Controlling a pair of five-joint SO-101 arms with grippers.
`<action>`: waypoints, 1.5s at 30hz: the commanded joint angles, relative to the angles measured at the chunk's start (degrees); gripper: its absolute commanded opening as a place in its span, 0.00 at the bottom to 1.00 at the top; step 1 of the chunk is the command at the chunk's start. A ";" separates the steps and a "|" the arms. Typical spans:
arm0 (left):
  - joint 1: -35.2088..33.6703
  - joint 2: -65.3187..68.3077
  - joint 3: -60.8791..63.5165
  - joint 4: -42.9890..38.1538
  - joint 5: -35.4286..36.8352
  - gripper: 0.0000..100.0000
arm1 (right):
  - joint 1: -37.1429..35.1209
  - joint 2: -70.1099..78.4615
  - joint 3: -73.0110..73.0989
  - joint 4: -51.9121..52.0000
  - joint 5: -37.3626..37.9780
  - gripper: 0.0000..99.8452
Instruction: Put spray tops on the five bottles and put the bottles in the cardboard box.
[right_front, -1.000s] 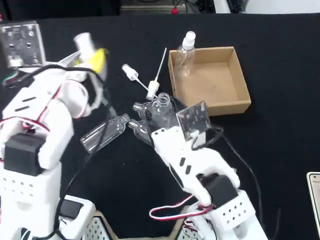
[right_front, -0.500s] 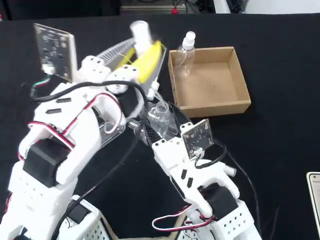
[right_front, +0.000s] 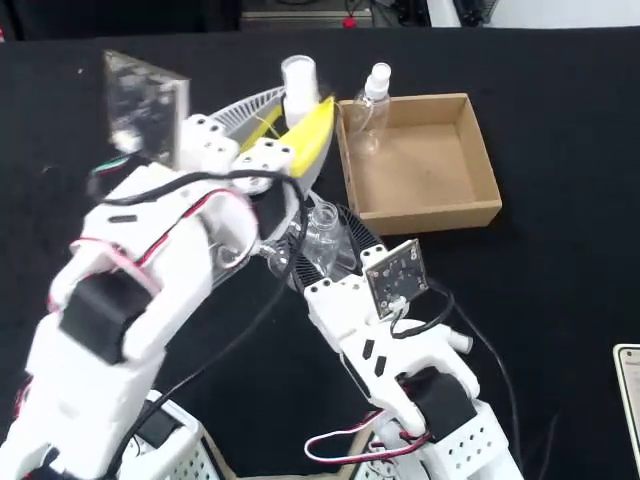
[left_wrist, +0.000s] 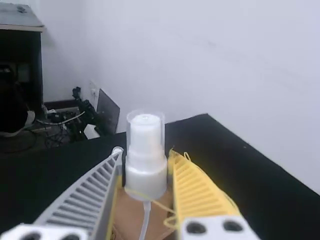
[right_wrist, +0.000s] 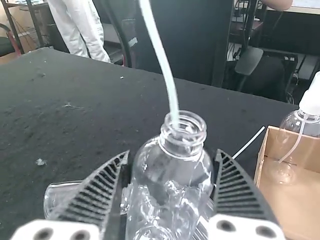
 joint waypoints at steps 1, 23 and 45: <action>0.57 0.79 0.48 -2.11 -0.79 0.08 | -0.53 -1.10 -0.31 -1.14 -0.35 0.19; 1.01 3.60 0.31 13.71 -3.34 0.26 | -0.26 -1.10 -0.31 0.44 4.57 0.19; -12.00 7.03 -1.45 14.15 -7.74 0.24 | -0.26 -1.10 -0.31 0.62 4.84 0.19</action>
